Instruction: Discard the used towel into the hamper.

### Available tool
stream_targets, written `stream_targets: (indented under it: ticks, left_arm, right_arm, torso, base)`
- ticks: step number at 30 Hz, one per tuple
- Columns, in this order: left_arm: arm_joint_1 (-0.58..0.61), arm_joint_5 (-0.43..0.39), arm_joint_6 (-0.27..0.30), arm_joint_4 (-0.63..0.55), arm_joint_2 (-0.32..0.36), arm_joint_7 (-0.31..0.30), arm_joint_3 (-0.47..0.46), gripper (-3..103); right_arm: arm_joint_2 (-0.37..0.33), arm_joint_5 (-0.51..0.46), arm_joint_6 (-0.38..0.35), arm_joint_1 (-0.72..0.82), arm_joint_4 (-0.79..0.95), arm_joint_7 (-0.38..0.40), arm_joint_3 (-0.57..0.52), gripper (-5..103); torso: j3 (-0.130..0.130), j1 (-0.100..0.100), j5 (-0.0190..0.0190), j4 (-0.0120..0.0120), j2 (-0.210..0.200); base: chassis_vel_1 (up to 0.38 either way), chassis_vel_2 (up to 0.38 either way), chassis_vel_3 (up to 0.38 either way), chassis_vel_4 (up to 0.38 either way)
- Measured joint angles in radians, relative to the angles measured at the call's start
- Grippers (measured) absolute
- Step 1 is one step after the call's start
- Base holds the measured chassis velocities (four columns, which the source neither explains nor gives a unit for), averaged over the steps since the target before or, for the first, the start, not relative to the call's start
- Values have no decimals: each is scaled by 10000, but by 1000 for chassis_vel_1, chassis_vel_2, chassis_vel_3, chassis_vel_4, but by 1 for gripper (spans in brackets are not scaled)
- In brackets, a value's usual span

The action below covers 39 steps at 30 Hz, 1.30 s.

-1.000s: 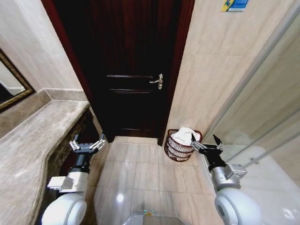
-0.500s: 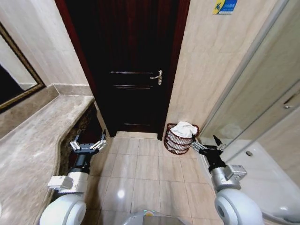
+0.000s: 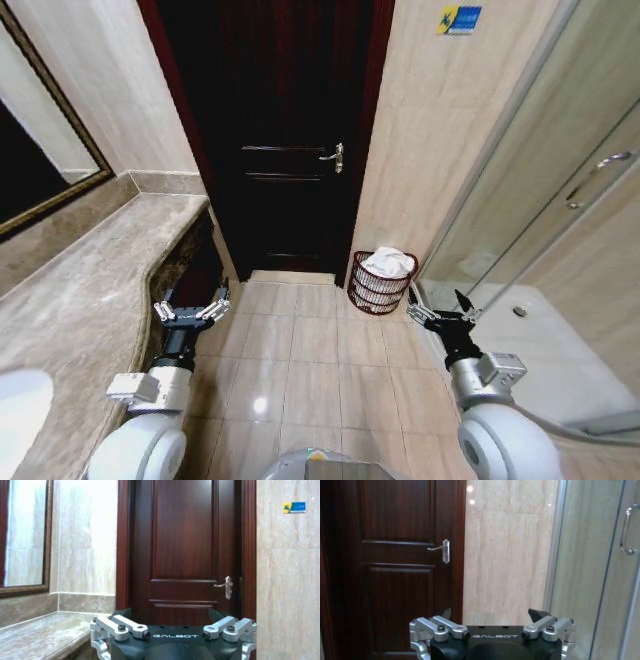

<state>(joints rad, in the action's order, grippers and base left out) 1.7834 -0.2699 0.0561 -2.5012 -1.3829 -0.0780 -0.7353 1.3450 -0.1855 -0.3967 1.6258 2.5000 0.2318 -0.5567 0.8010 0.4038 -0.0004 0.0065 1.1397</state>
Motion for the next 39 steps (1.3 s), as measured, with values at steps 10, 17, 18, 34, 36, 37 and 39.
stream_targets:
  ticks: [10, 17, 18, 34, 36, 37, 39]
  left_arm:
    - [-35, 57, 68, 0, 11, 22, 20, 100]
    - [-46, -65, -154, 0, 19, 33, 6, 100]
    - [-37, -129, -278, -1, 18, 27, 1, 100]
    - [0, -234, -400, 0, -44, 49, 6, 100]
    - [30, -238, -399, 2, -65, 48, 2, 100]
    - [44, -231, -398, 2, -75, 49, 2, 100]
    - [69, -192, -407, 3, -90, 55, 2, 100]
  right_arm:
    - [-2, 0, -5, -58, 0, 11, 30, 100]
    - [21, 0, -4, -51, 0, 31, 21, 100]
    - [29, 0, 8, -37, 0, 23, 20, 100]
    - [128, 29, 233, 61, -1, -145, 41, 100]
    - [127, 31, 269, 55, -1, -149, 57, 100]
    - [126, 30, 277, 44, -1, -148, 64, 100]
    - [125, 30, 291, 29, -1, -139, 71, 100]
  torso:
    - [0, 1, 4, -1, -1]
    - [1, 2, 5, -4, -1]
    - [0, -1, 4, -4, 0]
    - [1, 3, 4, -2, -1]
    - [2, 3, 4, -2, -1]
    - [1, 2, 4, -2, -1]
    - [1, 1, 4, -2, -1]
  base:
    - [128, -159, -164, 129]
    - [109, -195, -198, 122]
    - [136, -124, -142, 132]
    - [48, -35, -40, 46]
    - [0, 0, 0, 0]
    - [0, 0, 0, 0]
    - [0, 0, 0, 0]
